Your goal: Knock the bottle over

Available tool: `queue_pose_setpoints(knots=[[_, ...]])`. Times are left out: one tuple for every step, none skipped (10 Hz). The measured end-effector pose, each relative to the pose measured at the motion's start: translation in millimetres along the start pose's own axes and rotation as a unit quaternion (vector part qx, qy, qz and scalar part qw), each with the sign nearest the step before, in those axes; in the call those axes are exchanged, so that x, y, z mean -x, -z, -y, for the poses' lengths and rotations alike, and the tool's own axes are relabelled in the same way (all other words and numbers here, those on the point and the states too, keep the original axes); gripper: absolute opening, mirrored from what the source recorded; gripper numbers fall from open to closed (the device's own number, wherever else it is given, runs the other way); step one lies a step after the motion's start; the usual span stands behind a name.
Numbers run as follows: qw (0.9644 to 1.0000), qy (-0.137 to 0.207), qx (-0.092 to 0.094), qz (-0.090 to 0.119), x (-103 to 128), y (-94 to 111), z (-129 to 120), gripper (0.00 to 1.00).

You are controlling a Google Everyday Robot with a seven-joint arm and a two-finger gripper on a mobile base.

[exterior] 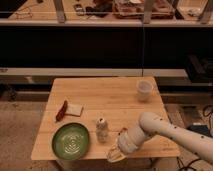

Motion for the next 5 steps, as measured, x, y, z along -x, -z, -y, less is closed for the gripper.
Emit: queue_pose_setpoints(knots=[[1.0000, -0.003, -0.002, 0.000, -1.5, -1.1, 0.4, 0.00], [1.0000, -0.005, -0.004, 0.000, -2.4, -3.1, 2.4, 0.00], [1.0000, -0.006, -0.004, 0.000, -2.7, -4.5, 3.7, 0.00], [1.0000, -0.007, -0.005, 0.001, -3.9, -5.0, 6.7, 0.00], [0.9999, -0.009, -0.008, 0.002, -6.0, -5.0, 13.0, 0.00]])
